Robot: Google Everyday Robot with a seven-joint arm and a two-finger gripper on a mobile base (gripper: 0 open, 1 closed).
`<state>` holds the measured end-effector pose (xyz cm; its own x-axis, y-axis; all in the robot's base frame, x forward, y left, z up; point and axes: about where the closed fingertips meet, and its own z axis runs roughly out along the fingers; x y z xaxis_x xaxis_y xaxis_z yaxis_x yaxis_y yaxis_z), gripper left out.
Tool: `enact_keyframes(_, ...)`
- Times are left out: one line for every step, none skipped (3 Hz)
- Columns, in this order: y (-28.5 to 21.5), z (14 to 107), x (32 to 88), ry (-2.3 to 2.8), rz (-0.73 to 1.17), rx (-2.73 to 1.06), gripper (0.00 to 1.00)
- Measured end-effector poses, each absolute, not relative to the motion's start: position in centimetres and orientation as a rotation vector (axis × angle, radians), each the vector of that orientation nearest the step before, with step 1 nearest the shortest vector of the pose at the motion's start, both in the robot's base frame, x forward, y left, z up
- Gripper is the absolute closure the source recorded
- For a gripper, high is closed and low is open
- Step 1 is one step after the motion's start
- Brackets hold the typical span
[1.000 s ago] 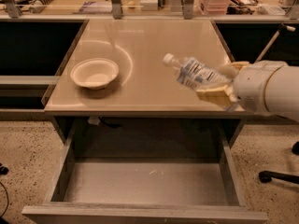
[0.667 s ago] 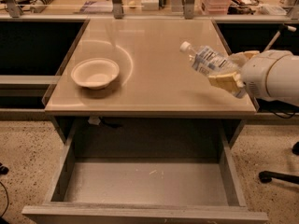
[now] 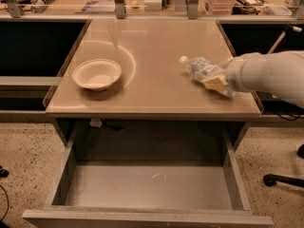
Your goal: Pick blue plastic bottle from top drawer and place on counter
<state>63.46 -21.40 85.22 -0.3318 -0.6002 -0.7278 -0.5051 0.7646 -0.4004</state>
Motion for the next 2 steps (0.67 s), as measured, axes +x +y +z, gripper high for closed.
enact_keyframes(-17.78,83.58,66.0,2.0,-0.095,-0.916,1.0)
enact_keyframes(-17.78,83.84,66.0,2.0,-0.095,-0.916,0.81)
